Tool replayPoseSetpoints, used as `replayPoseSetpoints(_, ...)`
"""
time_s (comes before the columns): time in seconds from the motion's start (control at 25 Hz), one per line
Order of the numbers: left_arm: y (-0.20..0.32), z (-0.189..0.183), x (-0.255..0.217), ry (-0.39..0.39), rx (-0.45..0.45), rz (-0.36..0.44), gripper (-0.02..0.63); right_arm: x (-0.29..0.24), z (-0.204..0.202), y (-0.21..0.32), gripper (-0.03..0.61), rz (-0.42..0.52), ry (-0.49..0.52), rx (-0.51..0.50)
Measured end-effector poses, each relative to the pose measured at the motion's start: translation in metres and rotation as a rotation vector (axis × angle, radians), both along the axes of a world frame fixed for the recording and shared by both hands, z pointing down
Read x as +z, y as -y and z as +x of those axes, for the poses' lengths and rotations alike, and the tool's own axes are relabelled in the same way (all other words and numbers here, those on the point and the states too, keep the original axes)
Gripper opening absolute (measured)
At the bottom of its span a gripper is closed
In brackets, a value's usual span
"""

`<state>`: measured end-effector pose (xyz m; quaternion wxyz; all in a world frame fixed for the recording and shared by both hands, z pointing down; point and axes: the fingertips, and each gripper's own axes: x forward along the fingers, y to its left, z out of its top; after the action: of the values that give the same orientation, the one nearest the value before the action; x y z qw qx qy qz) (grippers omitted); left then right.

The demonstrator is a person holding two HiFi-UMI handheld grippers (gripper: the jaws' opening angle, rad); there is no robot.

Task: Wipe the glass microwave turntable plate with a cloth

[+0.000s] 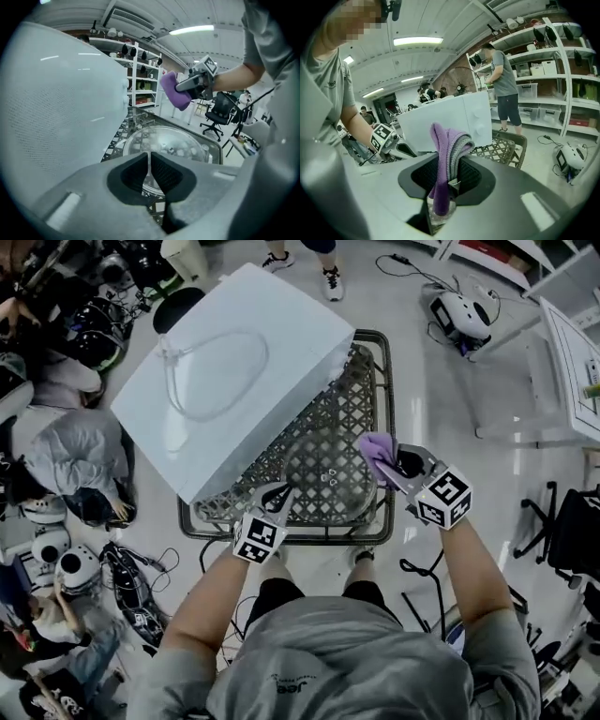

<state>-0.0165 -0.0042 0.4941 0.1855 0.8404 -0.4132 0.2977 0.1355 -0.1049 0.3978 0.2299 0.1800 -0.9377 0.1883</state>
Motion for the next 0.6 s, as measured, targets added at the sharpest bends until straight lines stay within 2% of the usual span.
replayPoseSetpoints(0.16,0.006,-0.011,0.026,0.062,-0.008,-0.005,0.021,0.041,-0.023,0.011,0.103,0.025,-0.021,0.001)
replayPoseSetpoints(0.32,0.002,-0.015,0.042,0.102,-0.005,-0.009,0.031,0.065,-0.031,0.015,0.103,0.046,-0.044,-0.010)
replayPoseSetpoints(0.6,0.003,-0.013,0.066,0.127,-0.002,-0.027,0.046,0.081,-0.038,0.022,0.103,0.083,-0.069,-0.043)
